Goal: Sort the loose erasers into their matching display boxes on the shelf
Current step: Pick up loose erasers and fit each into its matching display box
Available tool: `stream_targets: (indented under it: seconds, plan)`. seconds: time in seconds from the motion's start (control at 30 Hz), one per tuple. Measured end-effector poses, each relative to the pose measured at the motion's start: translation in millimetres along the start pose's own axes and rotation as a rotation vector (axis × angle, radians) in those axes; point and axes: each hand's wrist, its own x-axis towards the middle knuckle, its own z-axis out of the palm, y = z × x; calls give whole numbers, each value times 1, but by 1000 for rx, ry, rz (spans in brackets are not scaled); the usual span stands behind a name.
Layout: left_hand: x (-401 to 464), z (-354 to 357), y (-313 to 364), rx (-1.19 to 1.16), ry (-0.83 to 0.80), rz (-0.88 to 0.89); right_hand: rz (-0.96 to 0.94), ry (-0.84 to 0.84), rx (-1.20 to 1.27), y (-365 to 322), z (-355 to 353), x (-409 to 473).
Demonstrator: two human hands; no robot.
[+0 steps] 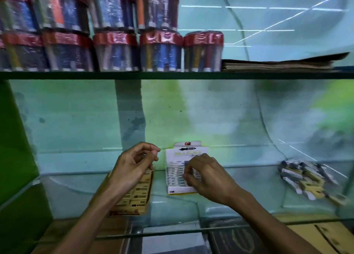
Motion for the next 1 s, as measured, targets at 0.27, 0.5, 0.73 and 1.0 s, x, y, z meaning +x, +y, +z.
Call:
stream_targets:
  seconds: [0.27, 0.5, 0.73, 1.0]
  plan:
    - [23, 101, 12, -44, -197, 99, 180, 37, -99, 61, -50, -65]
    - [35, 192, 24, 118, -422, 226, 407, 47, -193, 125, -103, -113]
    - [48, 272, 24, 470, -719, 417, 628, 106, -250, 172, -138, -138]
    - [60, 313, 27, 715, -800, 580, 652, 112, -224, 188, -149, -137]
